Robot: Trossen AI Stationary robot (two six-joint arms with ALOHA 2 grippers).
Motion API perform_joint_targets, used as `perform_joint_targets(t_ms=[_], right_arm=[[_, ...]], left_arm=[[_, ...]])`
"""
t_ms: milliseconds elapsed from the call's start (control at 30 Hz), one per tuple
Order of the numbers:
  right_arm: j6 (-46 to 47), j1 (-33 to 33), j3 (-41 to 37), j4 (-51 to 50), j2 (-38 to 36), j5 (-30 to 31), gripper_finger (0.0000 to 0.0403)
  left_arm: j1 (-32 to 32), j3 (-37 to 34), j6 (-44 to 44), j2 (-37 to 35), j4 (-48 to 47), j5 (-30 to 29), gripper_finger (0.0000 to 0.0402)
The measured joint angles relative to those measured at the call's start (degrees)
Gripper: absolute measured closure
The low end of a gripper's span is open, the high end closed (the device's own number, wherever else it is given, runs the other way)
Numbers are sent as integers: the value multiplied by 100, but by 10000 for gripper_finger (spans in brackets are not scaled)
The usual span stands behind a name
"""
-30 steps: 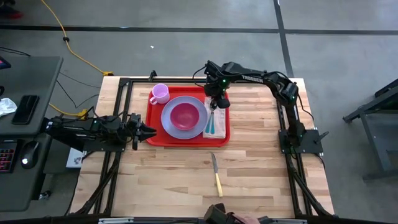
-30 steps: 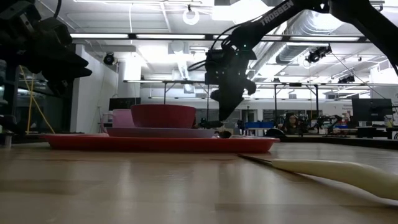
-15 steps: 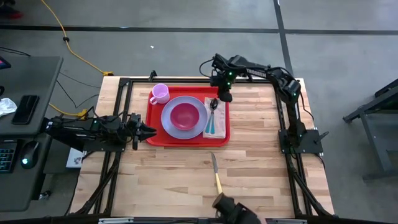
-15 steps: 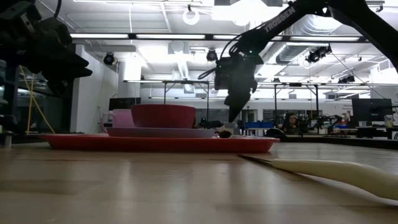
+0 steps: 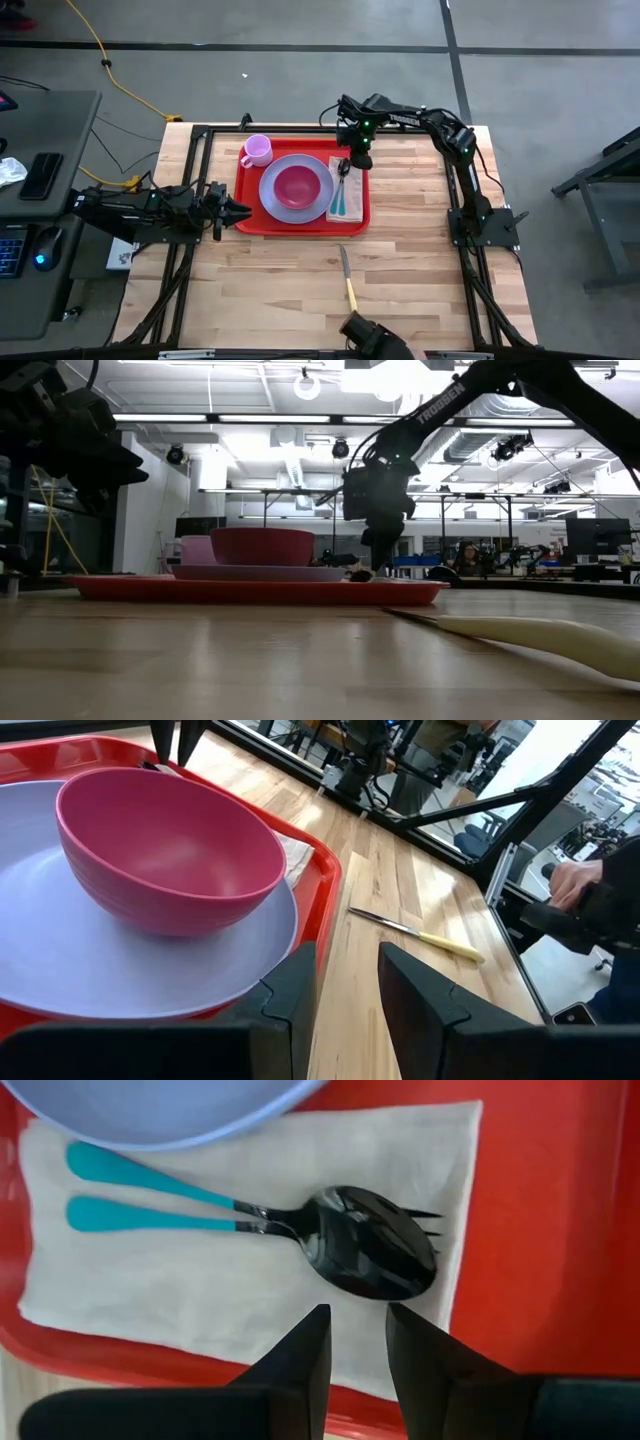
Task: Set up tray
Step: Put the blue spoon on the white table napkin to the left of the blue fork
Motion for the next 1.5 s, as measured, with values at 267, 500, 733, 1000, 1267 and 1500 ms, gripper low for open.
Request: perform_joint_targets(t_ms=[267, 500, 733, 1000, 1267, 1500], right_arm=[[-4, 4, 1, 39, 28, -67, 324], [-4, 14, 4, 111, 62, -77, 324], [-48, 14, 4, 120, 62, -61, 324], [-52, 5, 4, 72, 62, 183, 324], [-57, -2, 4, 105, 62, 209, 324], [-92, -2, 4, 142, 62, 187, 324]], left_arm=[[-1, 0, 1, -1, 0, 0, 261], [-1, 0, 4, 0, 0, 2, 261], [-1, 0, 4, 0, 1, 3, 261], [-1, 0, 4, 0, 2, 5, 261], [-1, 2, 4, 0, 0, 7, 261], [0, 2, 4, -2, -7, 7, 261]])
